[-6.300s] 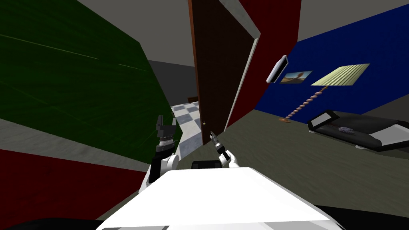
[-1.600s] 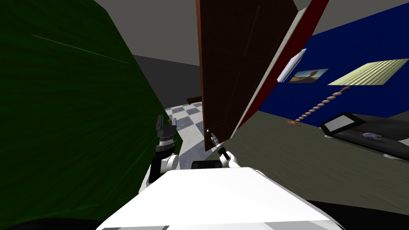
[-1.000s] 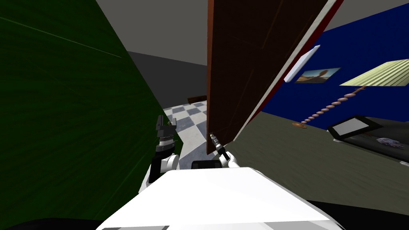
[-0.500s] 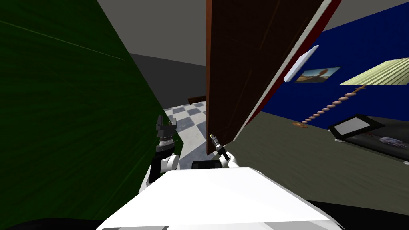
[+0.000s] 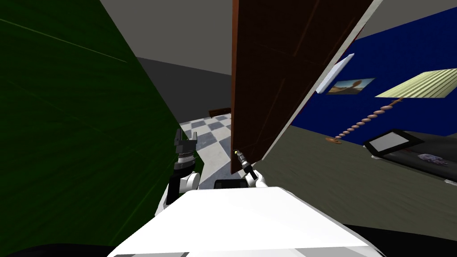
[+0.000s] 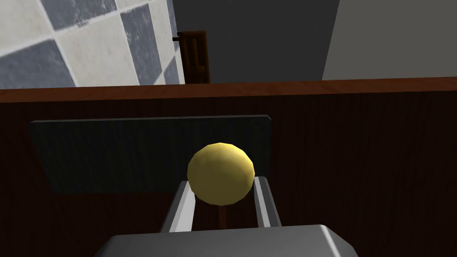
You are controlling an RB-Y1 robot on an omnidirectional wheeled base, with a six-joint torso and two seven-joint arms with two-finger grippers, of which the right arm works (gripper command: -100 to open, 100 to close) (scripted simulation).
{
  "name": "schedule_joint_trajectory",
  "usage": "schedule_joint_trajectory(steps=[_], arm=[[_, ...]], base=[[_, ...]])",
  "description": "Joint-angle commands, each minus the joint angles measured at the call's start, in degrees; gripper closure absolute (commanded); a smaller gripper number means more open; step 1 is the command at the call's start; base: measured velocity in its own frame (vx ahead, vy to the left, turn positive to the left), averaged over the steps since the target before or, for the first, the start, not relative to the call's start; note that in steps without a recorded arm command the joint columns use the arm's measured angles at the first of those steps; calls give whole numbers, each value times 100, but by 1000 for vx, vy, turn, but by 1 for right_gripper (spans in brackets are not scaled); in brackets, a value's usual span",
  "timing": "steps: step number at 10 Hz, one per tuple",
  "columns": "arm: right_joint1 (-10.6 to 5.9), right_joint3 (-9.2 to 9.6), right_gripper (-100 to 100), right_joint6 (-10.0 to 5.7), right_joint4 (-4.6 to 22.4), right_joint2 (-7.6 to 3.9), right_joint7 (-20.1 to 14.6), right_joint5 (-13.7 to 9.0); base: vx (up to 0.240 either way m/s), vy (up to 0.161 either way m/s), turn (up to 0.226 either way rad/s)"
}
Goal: Push the door open
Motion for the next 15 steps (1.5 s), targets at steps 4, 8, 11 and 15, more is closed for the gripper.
schedule_joint_trajectory(steps=[4,8,11,15], arm=[[-51,-53,-100,-17,14,-59,139,-211],[-60,-33,-100,67,-35,3,88,-225],[-70,-26,-100,81,-30,62,70,-231],[-69,-71,-100,42,1,26,110,-248]], base=[[49,28,-62],[-225,-6,-28],[-205,1,-30],[150,55,21]])
